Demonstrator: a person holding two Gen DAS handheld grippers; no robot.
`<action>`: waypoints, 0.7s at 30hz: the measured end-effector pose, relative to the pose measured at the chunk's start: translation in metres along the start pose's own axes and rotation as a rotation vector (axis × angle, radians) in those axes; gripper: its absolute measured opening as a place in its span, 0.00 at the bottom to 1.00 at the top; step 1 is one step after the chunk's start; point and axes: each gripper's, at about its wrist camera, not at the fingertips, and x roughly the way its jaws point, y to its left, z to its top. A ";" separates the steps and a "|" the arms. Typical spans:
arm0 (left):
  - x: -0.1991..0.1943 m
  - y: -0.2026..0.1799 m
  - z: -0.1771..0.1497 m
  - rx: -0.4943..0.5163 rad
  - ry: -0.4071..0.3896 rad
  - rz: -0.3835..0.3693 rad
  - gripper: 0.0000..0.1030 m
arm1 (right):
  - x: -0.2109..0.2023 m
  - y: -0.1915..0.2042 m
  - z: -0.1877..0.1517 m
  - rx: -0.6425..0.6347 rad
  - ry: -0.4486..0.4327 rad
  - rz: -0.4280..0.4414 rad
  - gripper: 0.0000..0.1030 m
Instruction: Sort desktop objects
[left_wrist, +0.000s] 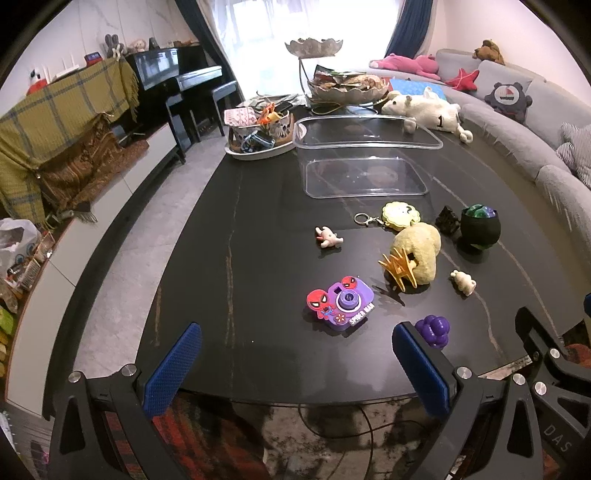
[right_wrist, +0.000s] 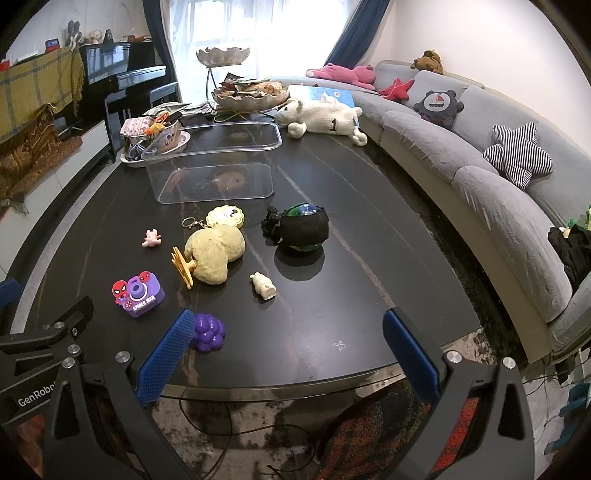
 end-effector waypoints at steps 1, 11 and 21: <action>0.000 0.000 0.000 -0.001 0.002 -0.001 0.99 | 0.000 0.000 0.000 0.000 0.001 0.000 0.98; 0.001 0.001 0.000 -0.009 0.015 -0.008 0.99 | 0.001 0.001 -0.001 -0.003 0.008 -0.005 0.98; 0.001 -0.002 -0.002 0.005 0.007 0.006 0.99 | 0.001 0.001 -0.001 -0.002 0.003 -0.007 0.98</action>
